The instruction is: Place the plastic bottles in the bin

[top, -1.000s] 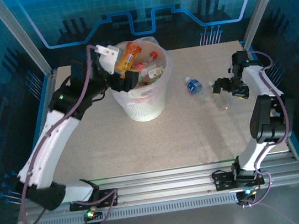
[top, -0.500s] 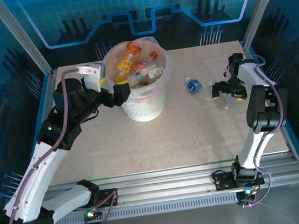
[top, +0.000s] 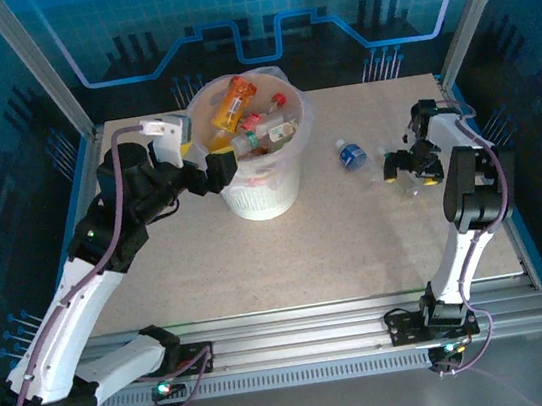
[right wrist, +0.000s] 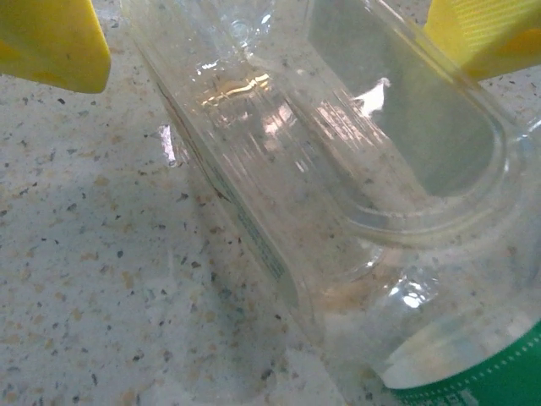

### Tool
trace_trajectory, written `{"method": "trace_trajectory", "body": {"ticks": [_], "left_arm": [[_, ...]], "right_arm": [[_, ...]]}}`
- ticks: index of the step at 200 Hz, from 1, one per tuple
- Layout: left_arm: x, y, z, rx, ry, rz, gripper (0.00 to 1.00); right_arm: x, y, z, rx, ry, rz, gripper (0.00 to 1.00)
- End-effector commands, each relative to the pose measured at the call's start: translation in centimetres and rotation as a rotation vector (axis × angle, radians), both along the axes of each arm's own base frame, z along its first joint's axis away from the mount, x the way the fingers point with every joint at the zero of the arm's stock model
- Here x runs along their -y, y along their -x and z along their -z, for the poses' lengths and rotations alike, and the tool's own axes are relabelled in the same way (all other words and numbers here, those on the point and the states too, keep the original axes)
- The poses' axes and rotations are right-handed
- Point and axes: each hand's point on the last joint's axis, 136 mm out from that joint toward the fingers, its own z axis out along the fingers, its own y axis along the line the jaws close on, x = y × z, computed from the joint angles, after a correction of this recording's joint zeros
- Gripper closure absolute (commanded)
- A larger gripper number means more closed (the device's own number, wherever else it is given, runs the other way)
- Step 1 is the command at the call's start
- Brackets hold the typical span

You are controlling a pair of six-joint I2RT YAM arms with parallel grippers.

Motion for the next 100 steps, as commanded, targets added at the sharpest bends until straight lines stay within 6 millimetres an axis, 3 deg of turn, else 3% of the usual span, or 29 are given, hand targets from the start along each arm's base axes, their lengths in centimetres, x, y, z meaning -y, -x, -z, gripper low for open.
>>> {"method": "trace_trajectory", "body": {"ticks": [1, 50, 100], "left_arm": [[0.2, 0.5, -0.7, 0.013, 0.038, 0.018, 0.01], [0.3, 0.4, -0.1, -0.004, 0.038, 0.014, 0.01], [0.5, 0.0, 0.3, -0.016, 0.035, 0.015, 0.01]], "right_arm": [[0.1, -0.8, 0.2, 0.008, -0.012, -0.01, 0.08], [0.2, -1.1, 1.1, 0.009, -0.013, -0.007, 0.16], [0.1, -1.1, 1.0, 0.027, -0.01, 0.005, 0.37]]}}
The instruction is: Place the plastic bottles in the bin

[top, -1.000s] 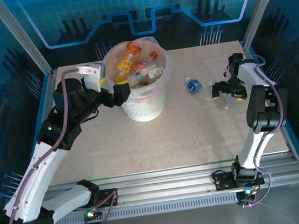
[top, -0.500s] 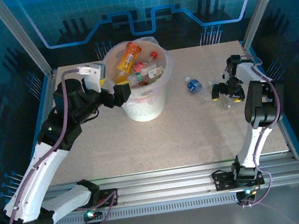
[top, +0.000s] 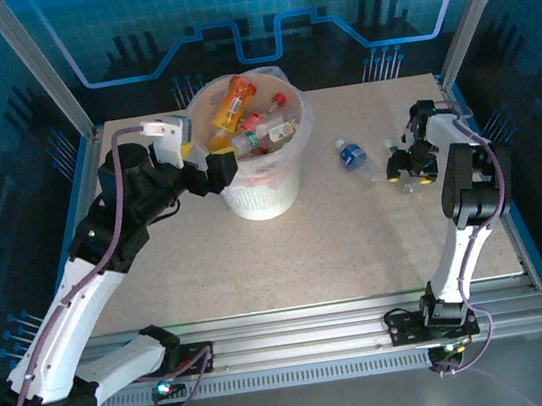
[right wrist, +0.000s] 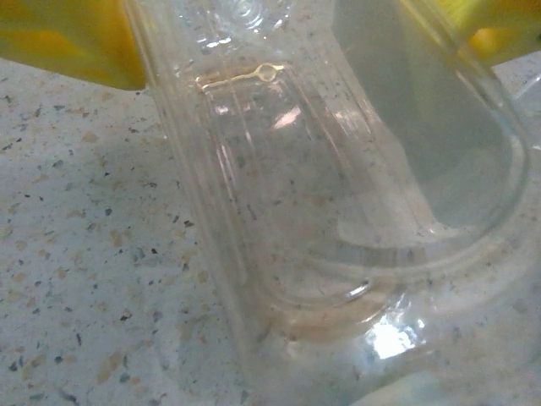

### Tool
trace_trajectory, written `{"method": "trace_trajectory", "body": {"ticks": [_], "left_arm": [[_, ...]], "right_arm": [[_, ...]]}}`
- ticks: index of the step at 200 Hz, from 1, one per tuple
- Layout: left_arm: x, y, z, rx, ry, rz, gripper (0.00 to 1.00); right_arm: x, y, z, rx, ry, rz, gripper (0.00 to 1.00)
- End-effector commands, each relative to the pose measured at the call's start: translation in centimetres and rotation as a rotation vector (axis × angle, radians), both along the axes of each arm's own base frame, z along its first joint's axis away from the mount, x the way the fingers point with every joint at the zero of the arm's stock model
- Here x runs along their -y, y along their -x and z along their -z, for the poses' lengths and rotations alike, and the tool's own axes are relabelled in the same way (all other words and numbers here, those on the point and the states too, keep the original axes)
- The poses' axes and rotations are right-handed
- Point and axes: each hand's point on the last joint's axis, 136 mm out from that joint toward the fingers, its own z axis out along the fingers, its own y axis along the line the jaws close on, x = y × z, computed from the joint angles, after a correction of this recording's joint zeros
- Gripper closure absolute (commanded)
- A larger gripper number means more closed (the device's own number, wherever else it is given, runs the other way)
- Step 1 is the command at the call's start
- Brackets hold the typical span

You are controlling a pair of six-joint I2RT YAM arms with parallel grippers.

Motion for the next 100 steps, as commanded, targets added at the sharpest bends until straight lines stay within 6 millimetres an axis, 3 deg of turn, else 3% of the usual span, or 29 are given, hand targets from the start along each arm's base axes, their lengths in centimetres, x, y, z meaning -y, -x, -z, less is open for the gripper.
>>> {"method": "trace_trajectory", "body": {"ticks": [1, 60, 100], "left_arm": [[0.5, 0.0, -0.1, -0.002, 0.027, 0.018, 0.01], [0.8, -0.1, -0.2, -0.002, 0.052, 0.026, 0.01], [1.1, 0.0, -0.9, 0.003, 0.106, 0.034, 0.01]], "right_arm": [[0.0, -0.1, -0.1, 0.015, -0.008, 0.009, 0.38], [0.1, 1.0, -2.2, 0.068, 0.026, 0.031, 0.54], [-0.6, 2.1, -6.9, 0.181, 0.077, 0.034, 0.65]]}}
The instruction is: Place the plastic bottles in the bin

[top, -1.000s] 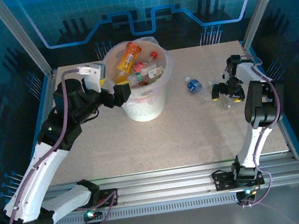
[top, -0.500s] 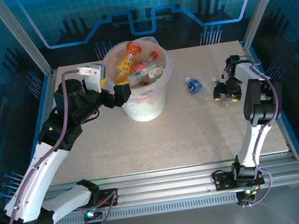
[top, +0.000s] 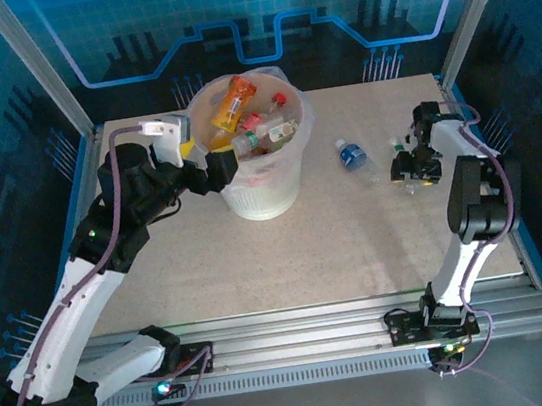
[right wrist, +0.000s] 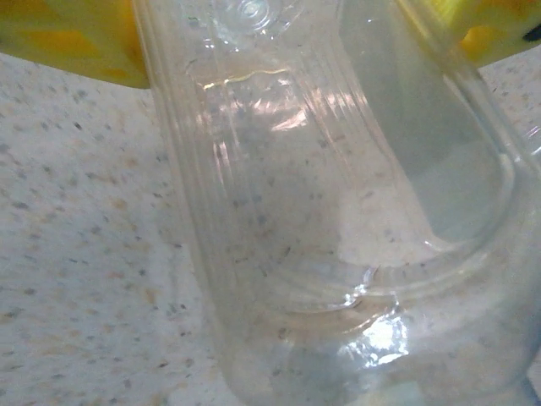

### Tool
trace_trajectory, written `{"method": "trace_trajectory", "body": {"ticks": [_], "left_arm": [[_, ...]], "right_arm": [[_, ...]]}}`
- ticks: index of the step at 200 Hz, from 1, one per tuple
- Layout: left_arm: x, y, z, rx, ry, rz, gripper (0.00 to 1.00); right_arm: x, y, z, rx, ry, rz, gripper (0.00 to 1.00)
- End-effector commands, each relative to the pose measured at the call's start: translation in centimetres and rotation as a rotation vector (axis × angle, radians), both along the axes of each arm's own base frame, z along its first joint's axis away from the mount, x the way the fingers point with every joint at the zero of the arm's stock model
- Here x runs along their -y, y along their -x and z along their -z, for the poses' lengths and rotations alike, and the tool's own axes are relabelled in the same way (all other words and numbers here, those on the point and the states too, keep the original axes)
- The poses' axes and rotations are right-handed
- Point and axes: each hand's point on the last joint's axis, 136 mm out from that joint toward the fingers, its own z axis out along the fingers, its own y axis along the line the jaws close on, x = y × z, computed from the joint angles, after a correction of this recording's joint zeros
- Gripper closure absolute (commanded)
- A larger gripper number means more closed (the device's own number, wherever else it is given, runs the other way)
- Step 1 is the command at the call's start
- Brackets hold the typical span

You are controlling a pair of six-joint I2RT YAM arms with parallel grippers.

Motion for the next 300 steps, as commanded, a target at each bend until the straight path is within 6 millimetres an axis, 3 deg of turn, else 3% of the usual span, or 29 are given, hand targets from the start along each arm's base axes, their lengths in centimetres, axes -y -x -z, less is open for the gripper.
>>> {"method": "trace_trajectory", "body": {"ticks": [1, 36, 91, 127, 170, 224, 300], "left_arm": [[0.9, 0.0, -0.6, 0.009, 0.065, 0.031, 0.01], [1.5, -0.1, -1.1, 0.015, 0.119, 0.052, 0.01], [4.2, -0.4, -1.8, -0.007, 0.225, 0.156, 0.01], [8.3, 0.4, -2.4, -0.016, 0.29, 0.297, 0.01], [13.3, 1.3, -3.5, -0.008, 0.286, 0.439, 0.01], [16.2, 0.0, -4.0, -0.001, 0.273, 0.464, 0.01], [17.1, -1.1, -4.5, -0.003, 0.282, 0.463, 0.37]], "right_arm": [[-0.5, 0.4, -4.2, 0.106, 0.042, 0.009, 0.65], [-3.2, 1.2, -10.7, 0.3, 0.03, -0.011, 0.74], [-12.7, 3.5, -21.2, 0.689, -0.252, -0.209, 0.77], [-18.3, 6.3, -25.7, 0.833, -0.364, -0.392, 0.77], [-22.9, 9.1, -28.1, 0.895, -0.446, -0.549, 0.76], [-25.1, 10.7, -29.0, 0.932, -0.455, -0.62, 0.76], [-27.0, 11.8, -30.3, 0.974, -0.474, -0.699, 0.75]]}}
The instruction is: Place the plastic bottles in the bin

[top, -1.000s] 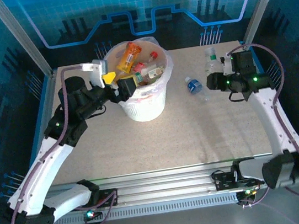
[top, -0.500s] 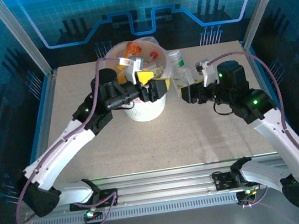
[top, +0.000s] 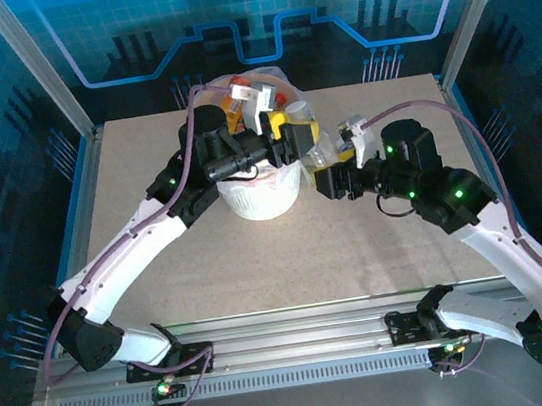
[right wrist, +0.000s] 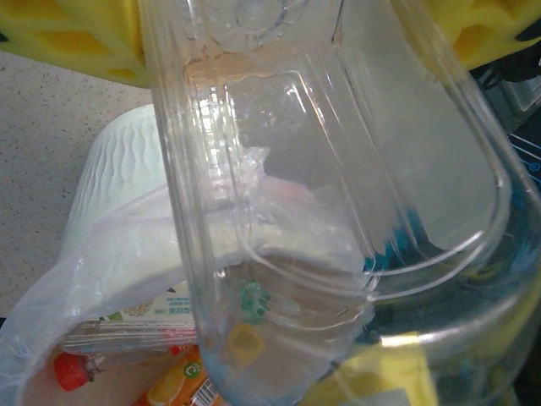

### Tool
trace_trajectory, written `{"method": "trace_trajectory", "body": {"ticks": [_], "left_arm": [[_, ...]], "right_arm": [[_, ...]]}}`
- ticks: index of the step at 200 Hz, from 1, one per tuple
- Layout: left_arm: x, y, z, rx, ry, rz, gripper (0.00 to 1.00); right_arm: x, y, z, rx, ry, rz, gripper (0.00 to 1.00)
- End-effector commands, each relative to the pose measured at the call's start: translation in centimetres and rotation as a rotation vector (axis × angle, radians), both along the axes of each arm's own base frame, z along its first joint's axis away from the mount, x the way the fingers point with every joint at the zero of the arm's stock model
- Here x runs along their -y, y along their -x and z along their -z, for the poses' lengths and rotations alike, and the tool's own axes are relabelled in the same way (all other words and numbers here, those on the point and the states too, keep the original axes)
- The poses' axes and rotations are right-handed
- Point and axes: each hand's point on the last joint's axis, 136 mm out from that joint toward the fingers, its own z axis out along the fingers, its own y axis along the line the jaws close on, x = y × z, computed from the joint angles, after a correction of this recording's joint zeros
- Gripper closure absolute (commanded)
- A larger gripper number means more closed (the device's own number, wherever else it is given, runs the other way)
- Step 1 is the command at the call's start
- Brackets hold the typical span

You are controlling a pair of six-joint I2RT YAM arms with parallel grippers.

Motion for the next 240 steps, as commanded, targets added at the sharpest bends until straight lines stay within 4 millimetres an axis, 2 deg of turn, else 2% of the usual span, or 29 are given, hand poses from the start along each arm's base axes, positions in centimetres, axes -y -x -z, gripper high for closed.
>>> {"method": "trace_trajectory", "body": {"ticks": [1, 40, 59, 78, 115, 125, 131, 149, 174, 192, 215, 240], "left_arm": [[0.4, 0.3, -1.8, 0.038, 0.033, 0.019, 0.37], [0.4, 0.2, -2.1, 0.042, 0.044, 0.021, 0.59], [0.4, 0.3, -2.4, 0.058, 0.045, 0.022, 0.74], [0.3, 0.4, -2.6, 0.076, 0.04, 0.025, 0.85], [-0.4, 0.4, -3.0, 0.135, 0.019, -0.009, 1.0], [-0.7, 0.3, -3.2, 0.154, 0.011, -0.026, 1.0], [-0.9, 0.3, -3.3, 0.163, 0.006, -0.035, 1.0], [-1.6, 0.0, -3.8, 0.198, -0.021, -0.073, 1.0], [-3.6, -1.1, -4.7, 0.23, -0.077, -0.156, 1.0], [-5.7, -2.6, -5.3, 0.233, -0.123, -0.231, 1.0], [-8.8, -4.7, -5.9, 0.233, -0.194, -0.337, 1.0], [-11.8, -6.9, -6.6, 0.238, -0.271, -0.437, 1.0]], "right_arm": [[-0.7, 0.3, -2.1, 0.079, -0.029, -0.024, 0.75], [-1.6, 0.7, -2.4, 0.102, -0.008, -0.054, 0.72], [-1.6, 0.6, -2.3, 0.1, 0.005, -0.048, 0.71], [-1.6, 0.4, -2.2, 0.097, 0.012, -0.04, 0.69], [-1.6, 0.5, -2.6, 0.104, 0.01, -0.041, 0.5], [-1.5, 0.5, -2.8, 0.104, 0.009, -0.037, 0.41], [-1.4, 0.5, -2.8, 0.103, 0.01, -0.033, 0.33], [-1.1, 0.5, -3.2, 0.103, 0.011, -0.019, 0.0], [-0.2, 0.6, -3.5, 0.103, 0.023, 0.021, 0.0], [0.9, 0.5, -3.9, 0.109, 0.028, 0.072, 0.0], [2.9, 0.2, -4.1, 0.109, 0.035, 0.18, 0.0], [5.2, -0.2, -3.6, 0.081, 0.069, 0.306, 0.0]]}}
